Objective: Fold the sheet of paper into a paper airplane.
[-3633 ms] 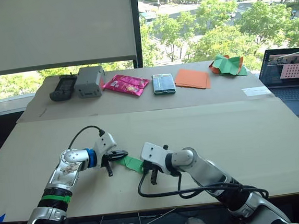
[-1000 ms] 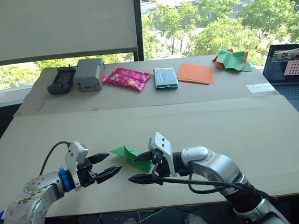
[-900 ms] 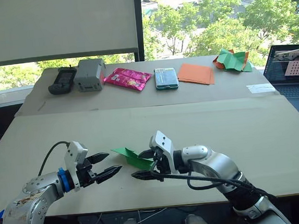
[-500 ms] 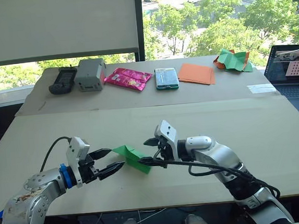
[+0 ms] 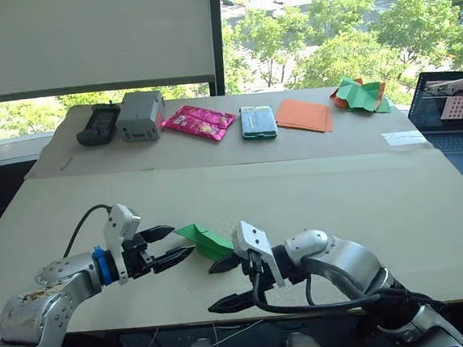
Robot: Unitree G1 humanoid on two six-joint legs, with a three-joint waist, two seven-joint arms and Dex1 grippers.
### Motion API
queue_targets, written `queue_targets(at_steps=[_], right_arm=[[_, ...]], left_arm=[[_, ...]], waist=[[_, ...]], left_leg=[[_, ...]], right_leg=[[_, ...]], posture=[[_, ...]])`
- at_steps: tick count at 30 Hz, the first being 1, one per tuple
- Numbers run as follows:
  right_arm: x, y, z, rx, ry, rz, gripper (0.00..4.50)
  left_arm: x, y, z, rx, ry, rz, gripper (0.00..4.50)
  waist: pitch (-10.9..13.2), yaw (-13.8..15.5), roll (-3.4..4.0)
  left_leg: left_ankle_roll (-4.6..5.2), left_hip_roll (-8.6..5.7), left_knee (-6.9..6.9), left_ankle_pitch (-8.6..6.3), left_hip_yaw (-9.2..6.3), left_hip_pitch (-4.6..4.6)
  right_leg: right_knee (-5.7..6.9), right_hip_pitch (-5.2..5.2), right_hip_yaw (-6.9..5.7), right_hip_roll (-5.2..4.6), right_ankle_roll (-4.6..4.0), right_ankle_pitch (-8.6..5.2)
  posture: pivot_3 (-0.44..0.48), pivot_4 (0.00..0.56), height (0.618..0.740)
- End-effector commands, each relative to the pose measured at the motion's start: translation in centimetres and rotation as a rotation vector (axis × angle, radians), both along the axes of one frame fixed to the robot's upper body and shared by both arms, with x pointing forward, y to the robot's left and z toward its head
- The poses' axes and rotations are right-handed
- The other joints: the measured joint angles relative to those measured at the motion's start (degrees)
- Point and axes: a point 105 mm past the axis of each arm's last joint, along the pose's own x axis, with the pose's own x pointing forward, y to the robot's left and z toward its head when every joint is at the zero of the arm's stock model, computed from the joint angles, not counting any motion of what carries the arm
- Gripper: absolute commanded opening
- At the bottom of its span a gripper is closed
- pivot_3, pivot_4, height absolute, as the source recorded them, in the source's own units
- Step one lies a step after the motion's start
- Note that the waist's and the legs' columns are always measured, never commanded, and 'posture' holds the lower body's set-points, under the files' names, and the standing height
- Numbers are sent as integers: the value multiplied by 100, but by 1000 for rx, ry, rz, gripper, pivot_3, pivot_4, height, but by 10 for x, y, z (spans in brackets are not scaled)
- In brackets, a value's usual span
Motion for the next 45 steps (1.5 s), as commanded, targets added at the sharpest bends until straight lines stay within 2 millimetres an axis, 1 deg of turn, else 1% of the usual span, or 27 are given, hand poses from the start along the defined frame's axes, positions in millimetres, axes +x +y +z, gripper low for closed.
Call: queue_targets(at_steps=[1,2,5,8,12,16,19,21,23,26,30,32,37,42,45], right_arm=[[18,5,12,46,-130,-98,4033],[19,5,12,51,-141,-107,4033],[38,4,27,111,-153,-225,4033],[49,0,32,136,-145,-283,4033],[57,-1,35,147,-139,-311,4033],[72,0,30,118,-138,-361,4033],[80,0,26,102,-144,-380,4033],[85,0,30,113,-152,-385,4033],[87,-1,36,125,-163,-382,4033],[89,-2,51,160,-183,-367,4033],[92,-6,66,164,-220,-354,4033],[94,-8,66,117,-267,-337,4033],[96,-9,55,-5,-403,-288,4033],[92,-6,55,-29,-498,-251,4033],[90,-4,51,-46,-523,-243,3189]], left_arm=[[-4,-8,13,6,-31,-27,4491],[-5,-9,13,6,-29,-27,4491],[-5,-12,16,2,-30,-29,4491],[-5,-12,16,0,-27,-26,4491],[-6,-10,16,-3,-24,-24,4491],[-6,-4,11,-9,-26,-12,4491],[-5,2,6,-10,-25,-2,4491],[-4,10,2,-23,-23,22,4491],[-3,15,0,-28,-23,29,4491],[-4,18,-4,-13,-30,19,4491],[-7,20,-2,-1,-44,-10,4491],[-8,23,0,9,-52,-15,4491],[-10,26,1,28,-65,-38,4491],[-13,28,1,38,-69,-45,4491],[-14,29,0,39,-69,-39,4500]], waist=[[0,-4,0],[-1,-12,-1],[-1,-11,-1],[-1,-10,-1],[-2,10,-4],[-2,-4,-4],[-2,-18,-3],[-2,-26,-3],[-2,-28,-3],[-1,-29,-2],[0,-22,0],[0,-23,1],[1,-33,3],[2,-68,4],[2,-68,4]], left_leg=[[0,0,0,0,1,0],[1,0,0,1,1,0],[2,1,-1,1,-3,9],[2,1,-1,1,-4,10],[2,0,0,1,-3,8],[2,0,0,1,0,9],[2,0,-1,1,0,13],[2,0,-1,1,0,11],[3,0,-1,2,0,11],[3,0,0,2,0,9],[2,0,-1,1,0,9],[2,1,-1,1,1,8],[2,1,-1,1,1,10],[2,1,-2,1,1,9],[2,1,-2,1,1,10]], right_leg=[[2,-1,1,0,0,0],[8,1,2,0,1,1],[16,6,2,7,2,2],[16,7,6,10,2,2],[12,11,11,10,2,2],[13,7,16,11,2,2],[15,9,18,13,1,2],[15,8,19,15,1,2],[15,8,21,16,1,2],[15,8,22,16,1,2],[15,8,22,16,1,2],[15,7,23,16,1,2],[14,7,23,16,1,2],[15,5,23,16,1,2],[15,5,23,16,1,2]], posture=[[0,150,706],[0,150,706],[0,150,706],[0,150,706],[0,150,706],[0,150,706],[0,150,706],[0,150,706],[0,150,706],[0,150,706],[0,150,706],[0,150,706],[0,150,706],[0,150,706],[0,150,706]])
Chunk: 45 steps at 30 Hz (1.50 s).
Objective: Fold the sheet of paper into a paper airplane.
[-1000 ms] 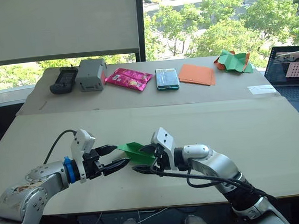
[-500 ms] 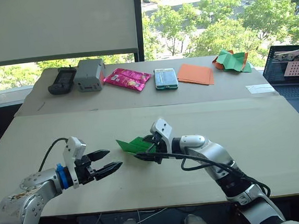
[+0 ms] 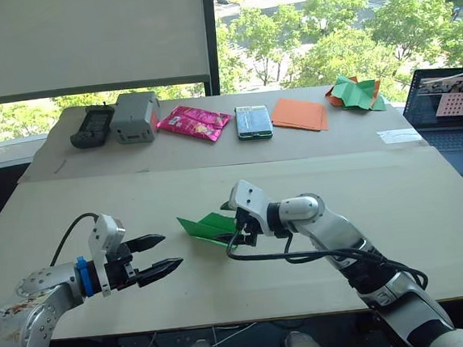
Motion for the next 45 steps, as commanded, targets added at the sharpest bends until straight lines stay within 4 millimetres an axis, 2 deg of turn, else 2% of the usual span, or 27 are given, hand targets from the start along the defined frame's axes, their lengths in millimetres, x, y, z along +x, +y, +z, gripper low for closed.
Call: queue_targets(at_steps=[1,9,13,23,30,35,37,41,43,45], right_arm=[[-6,6,10,-1,-87,35,2820],[-6,3,-11,-52,-54,24,42],[-5,2,-14,-50,-48,13,42],[-7,6,9,33,-62,7,42],[-5,0,-6,-11,-31,-17,42],[-5,-1,-6,-8,-28,-24,42],[-4,-1,-6,-11,-28,-28,606],[-4,-3,-11,-22,-20,-30,606],[-5,-2,-10,-21,-21,-25,1048],[-5,-2,-9,-19,-22,-26,1711]], left_arm=[[0,3,10,17,-55,2,4500],[-1,-4,11,17,-52,2,4500],[-1,-6,14,17,-52,-2,4500],[-1,-11,16,13,-46,-7,4500],[0,-14,16,7,-38,-9,4500],[0,-14,15,9,-31,-7,4500],[0,-15,15,6,-30,-6,4500],[0,-15,15,4,-27,-5,4500],[0,-15,15,4,-27,-5,4500],[0,-15,16,3,-26,-4,4500]], waist=[[0,0,0],[-1,7,-1],[-1,2,-1],[-1,5,-2],[-2,5,-3],[-2,2,-3],[-2,3,-3],[-2,6,-4],[-2,5,-4],[-3,4,-4]], left_leg=[[0,0,0,0,0,0],[0,0,0,0,1,0],[0,0,0,0,0,1],[1,0,0,0,0,2],[1,0,0,0,1,2],[1,0,0,1,0,3],[1,0,0,1,1,3],[1,0,0,1,1,3],[1,0,0,1,1,3],[1,0,0,1,1,3]], right_leg=[[0,0,0,0,0,0],[0,2,0,0,0,0],[2,2,1,0,0,0],[3,3,1,1,0,0],[4,4,1,1,0,0],[4,3,2,1,0,0],[4,3,2,1,0,0],[4,4,3,2,0,0],[4,4,3,2,0,0],[4,4,3,2,0,0]], posture=[[0,150,706],[0,150,706],[0,150,706],[0,150,706],[0,150,706],[0,150,706],[0,150,706],[0,150,706],[0,150,706],[0,150,706]])
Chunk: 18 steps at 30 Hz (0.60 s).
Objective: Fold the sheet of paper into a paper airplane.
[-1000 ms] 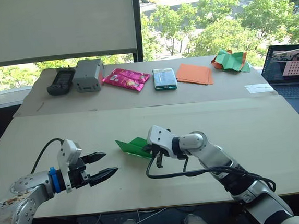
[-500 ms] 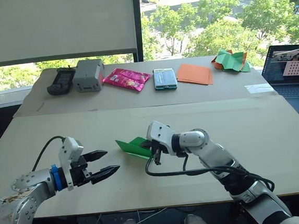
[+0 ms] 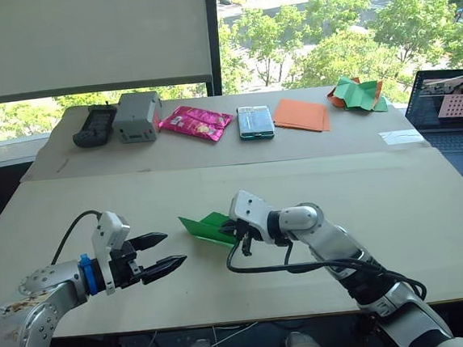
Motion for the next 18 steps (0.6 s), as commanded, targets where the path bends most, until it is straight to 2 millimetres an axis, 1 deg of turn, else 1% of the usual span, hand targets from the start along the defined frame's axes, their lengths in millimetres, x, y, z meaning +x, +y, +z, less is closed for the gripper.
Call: queue_targets(at_steps=[1,5,18], right_arm=[[0,1,7,10,-22,1,2059],[1,-1,2,-1,-10,-9,3384],[5,-3,-12,-13,47,-42,3384]], left_arm=[[-1,-5,9,0,-35,-21,4500],[-1,-5,9,0,-35,-19,4500],[-2,-6,8,1,-29,-17,4500]], waist=[[0,-1,0],[0,-1,0],[-2,-2,-3]], left_leg=[[0,0,0,0,0,1],[0,0,0,0,0,1],[1,0,0,1,0,2]], right_leg=[[0,0,0,0,0,0],[1,0,1,1,0,0],[4,2,4,3,0,1]], posture=[[0,150,706],[0,150,706],[0,150,706]])
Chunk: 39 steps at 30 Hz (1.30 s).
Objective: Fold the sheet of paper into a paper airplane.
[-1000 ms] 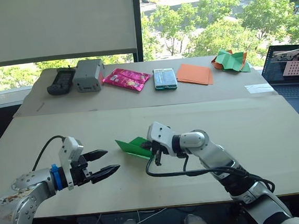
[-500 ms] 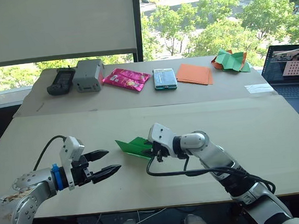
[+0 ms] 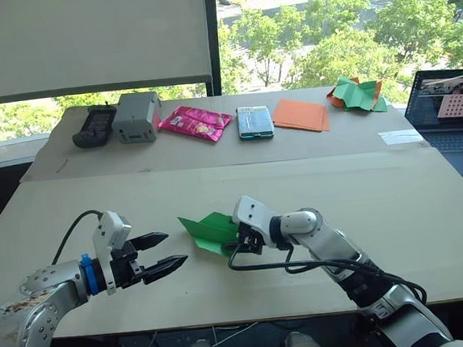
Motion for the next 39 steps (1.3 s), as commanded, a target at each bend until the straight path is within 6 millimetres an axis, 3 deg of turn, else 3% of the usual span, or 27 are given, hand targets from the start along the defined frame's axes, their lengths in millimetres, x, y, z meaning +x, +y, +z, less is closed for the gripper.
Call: queue_targets(at_steps=[1,10,16,22,24,28,30,35,39], right_arm=[[1,4,8,16,-15,5,3147],[1,7,4,12,-7,9,130],[0,8,10,24,-21,20,23],[1,2,32,97,-48,-24,23],[12,-20,48,162,-68,-160,23],[35,-85,66,220,-97,-509,23],[42,-127,69,206,-107,-718,23],[40,-212,60,187,-61,-1147,23],[34,-248,47,141,-26,-1309,23]], left_arm=[[-2,-5,8,4,-34,-24,4500],[-2,-5,8,2,-36,-22,4500],[-1,-9,13,-13,-55,-36,4500],[0,-16,16,-14,-75,-65,4500],[3,-22,22,7,-120,-75,4500],[6,-33,28,88,-213,-91,4500],[9,-39,27,163,-281,-102,4500],[14,-60,35,170,-391,-165,4500],[17,-77,51,84,-437,-205,4500]], waist=[[0,0,0],[0,0,0],[-1,1,-1],[-1,6,-2],[-1,25,-2],[-3,126,-2],[-3,151,-1],[-5,140,6],[-8,125,11]], left_leg=[[0,0,0,0,0,1],[0,0,0,0,0,1],[1,0,1,0,0,1],[1,0,1,1,0,0],[1,0,2,1,-1,2],[0,-1,9,1,1,-8],[-1,-2,10,0,3,-7],[0,-1,10,0,6,-9],[14,-2,12,9,5,-13]], right_leg=[[1,1,0,0,0,0],[2,1,2,2,1,1],[2,2,3,2,1,3],[3,3,4,3,2,10],[2,6,4,3,1,16],[0,6,4,3,-2,25],[-5,7,6,3,-3,25],[-4,4,8,3,-4,27],[-4,8,8,4,-2,37]], posture=[[0,150,706],[0,150,706],[0,150,706],[0,150,706],[0,150,706],[0,150,706],[0,150,706],[0,150,706],[0,150,706]])
